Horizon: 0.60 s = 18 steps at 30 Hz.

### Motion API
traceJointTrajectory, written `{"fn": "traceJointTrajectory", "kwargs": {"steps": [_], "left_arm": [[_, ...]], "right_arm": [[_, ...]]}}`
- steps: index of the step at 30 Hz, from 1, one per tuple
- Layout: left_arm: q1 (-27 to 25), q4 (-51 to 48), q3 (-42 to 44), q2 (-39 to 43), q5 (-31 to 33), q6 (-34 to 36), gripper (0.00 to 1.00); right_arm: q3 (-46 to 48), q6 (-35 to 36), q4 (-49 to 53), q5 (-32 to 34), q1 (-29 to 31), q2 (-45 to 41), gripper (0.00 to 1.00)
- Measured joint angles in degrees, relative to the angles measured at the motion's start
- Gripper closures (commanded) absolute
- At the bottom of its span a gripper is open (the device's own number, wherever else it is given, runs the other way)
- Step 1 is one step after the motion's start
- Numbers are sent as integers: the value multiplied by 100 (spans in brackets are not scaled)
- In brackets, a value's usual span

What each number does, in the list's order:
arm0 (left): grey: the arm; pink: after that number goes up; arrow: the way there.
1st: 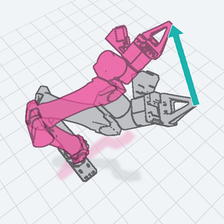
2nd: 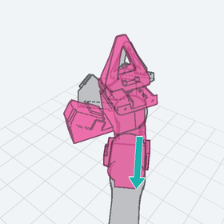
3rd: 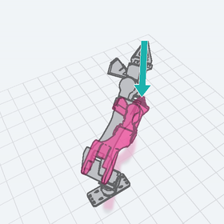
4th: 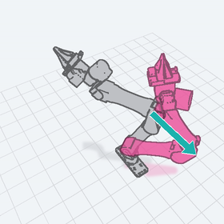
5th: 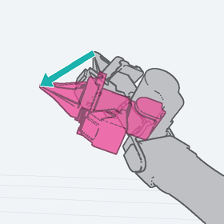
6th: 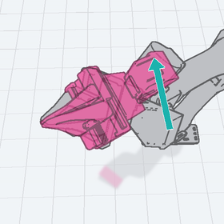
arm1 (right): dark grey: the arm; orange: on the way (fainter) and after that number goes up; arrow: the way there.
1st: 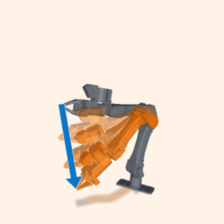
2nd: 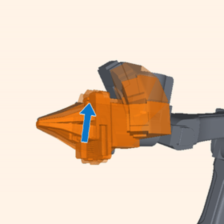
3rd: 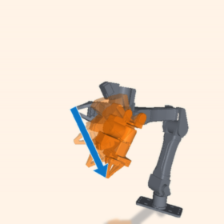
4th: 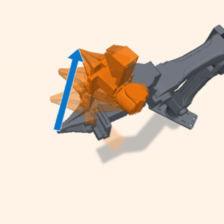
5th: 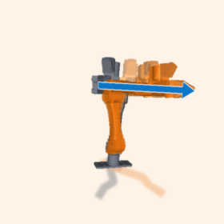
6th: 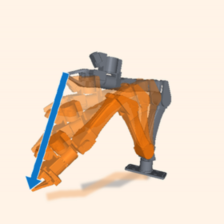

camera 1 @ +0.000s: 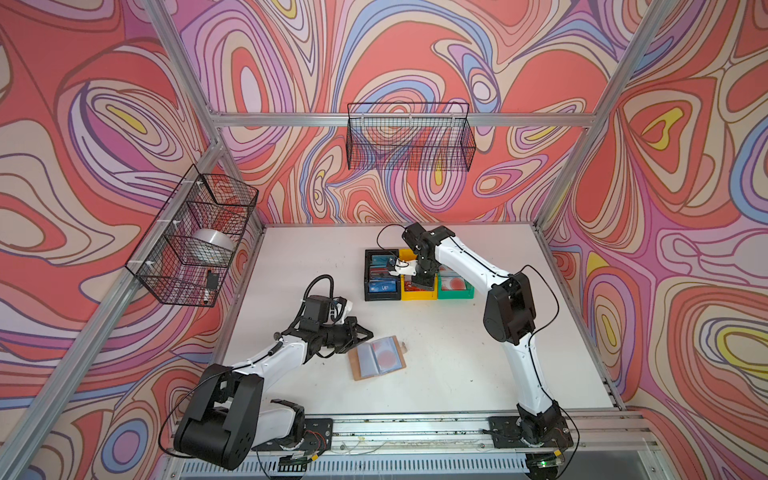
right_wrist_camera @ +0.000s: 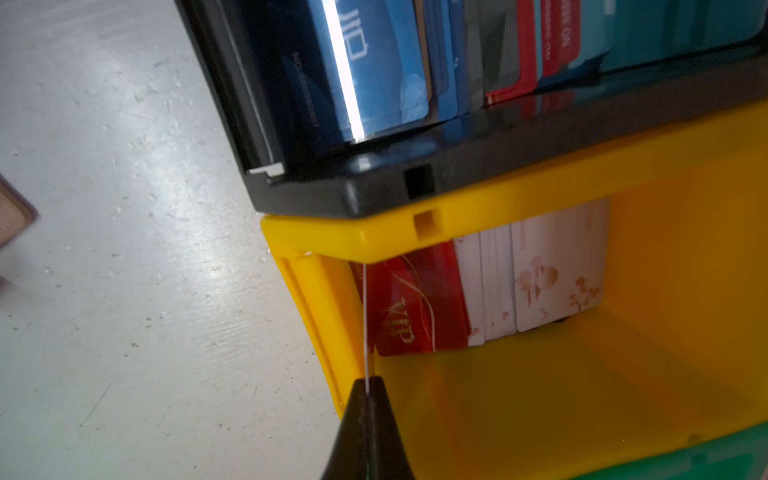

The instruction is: Take the credit cards out of the card holder

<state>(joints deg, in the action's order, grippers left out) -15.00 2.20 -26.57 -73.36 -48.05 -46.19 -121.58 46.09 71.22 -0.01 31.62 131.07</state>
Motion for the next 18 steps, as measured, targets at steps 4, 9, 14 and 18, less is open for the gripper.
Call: {"fn": "traceJointTrajectory", "kwargs": {"steps": [4, 9, 14, 18], "left_arm": [[0, 52, 9, -17, -4, -11, 99], [0, 87, 44, -17, -7, -11, 99], [0, 105, 116, -17, -4, -17, 99], [0, 111, 140, -17, -4, -35, 99]], "right_arm": [[46, 22, -90, 26, 15, 0, 100], [153, 37, -297, 109, 22, 0, 100], [155, 37, -369, 131, 24, 0, 100], [162, 33, -461, 190, 24, 0, 97]]}}
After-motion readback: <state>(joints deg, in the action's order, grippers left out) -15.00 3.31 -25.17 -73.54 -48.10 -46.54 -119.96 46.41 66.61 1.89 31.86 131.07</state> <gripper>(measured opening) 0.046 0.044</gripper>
